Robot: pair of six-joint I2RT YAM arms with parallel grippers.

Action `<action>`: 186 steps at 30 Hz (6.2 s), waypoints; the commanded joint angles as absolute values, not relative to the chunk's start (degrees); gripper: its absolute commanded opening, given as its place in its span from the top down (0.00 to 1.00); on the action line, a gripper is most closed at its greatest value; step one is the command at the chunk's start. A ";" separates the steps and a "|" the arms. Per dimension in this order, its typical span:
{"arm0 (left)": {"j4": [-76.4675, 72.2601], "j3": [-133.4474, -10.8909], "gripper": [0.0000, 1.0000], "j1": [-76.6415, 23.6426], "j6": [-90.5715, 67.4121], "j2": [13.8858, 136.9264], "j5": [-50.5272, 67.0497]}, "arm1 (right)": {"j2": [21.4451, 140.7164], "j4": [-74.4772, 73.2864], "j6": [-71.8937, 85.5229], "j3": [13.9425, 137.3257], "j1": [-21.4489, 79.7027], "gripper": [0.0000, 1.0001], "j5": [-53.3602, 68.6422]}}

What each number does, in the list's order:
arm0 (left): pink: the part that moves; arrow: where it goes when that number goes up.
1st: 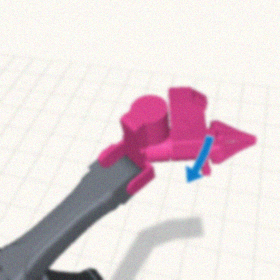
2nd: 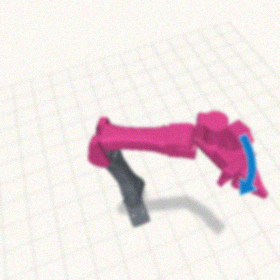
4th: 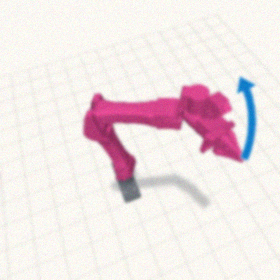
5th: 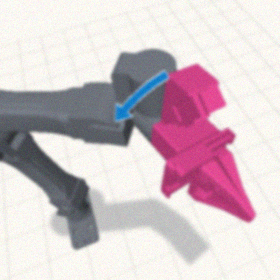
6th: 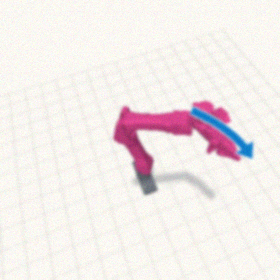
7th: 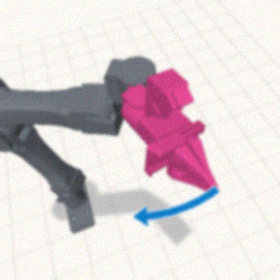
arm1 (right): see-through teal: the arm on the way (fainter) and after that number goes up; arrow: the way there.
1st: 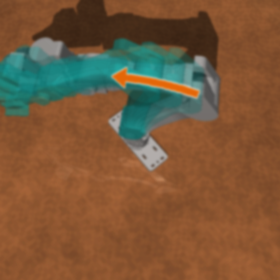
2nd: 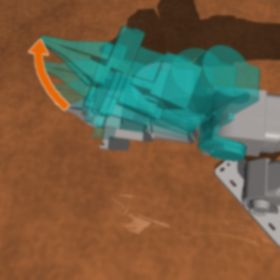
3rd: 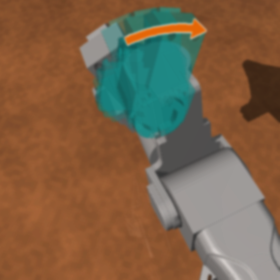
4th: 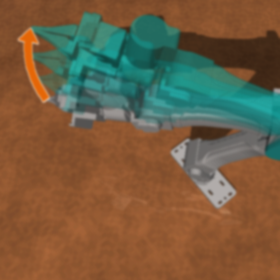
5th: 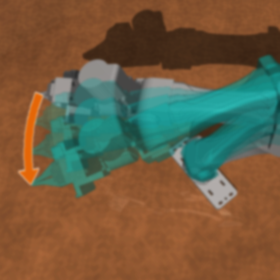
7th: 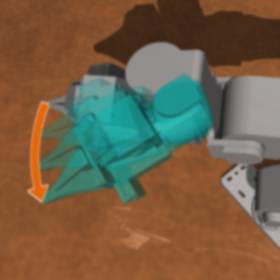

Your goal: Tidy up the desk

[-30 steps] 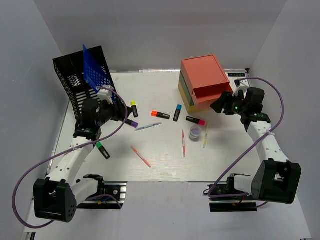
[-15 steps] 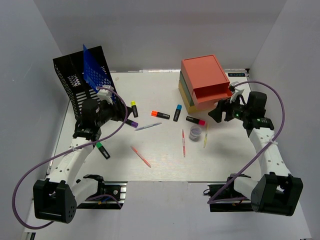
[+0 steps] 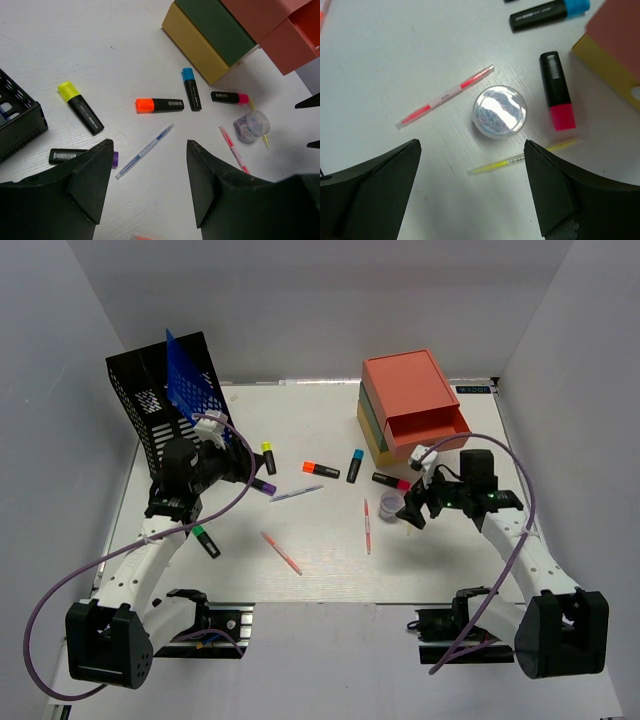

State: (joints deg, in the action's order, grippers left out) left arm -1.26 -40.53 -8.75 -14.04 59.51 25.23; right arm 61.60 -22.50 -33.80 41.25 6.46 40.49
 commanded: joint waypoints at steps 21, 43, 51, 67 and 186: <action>-1.14 -40.52 0.30 -8.88 -12.13 58.27 25.66 | 72.24 -0.70 -22.94 35.95 21.35 0.11 12.84; -1.76 -40.08 0.30 -8.88 -11.87 57.66 26.72 | 76.21 0.35 -22.15 36.12 22.94 0.46 13.26; -2.28 -39.82 0.30 -8.88 -11.60 57.31 28.12 | 68.30 -9.39 -25.48 38.49 22.50 0.96 14.93; -2.29 -39.64 0.30 -8.88 -10.99 57.13 28.39 | 59.85 -23.25 -22.35 64.24 22.06 1.00 38.87; -2.20 -39.90 0.30 -9.40 -11.78 56.16 29.80 | 78.13 -12.39 -45.27 63.71 10.11 1.00 9.67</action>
State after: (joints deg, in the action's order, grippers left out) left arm -1.72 -39.92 -9.15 -11.90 56.88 29.26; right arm 77.17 -17.50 -46.65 60.03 10.13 9.08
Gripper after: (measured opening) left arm 0.703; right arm 0.017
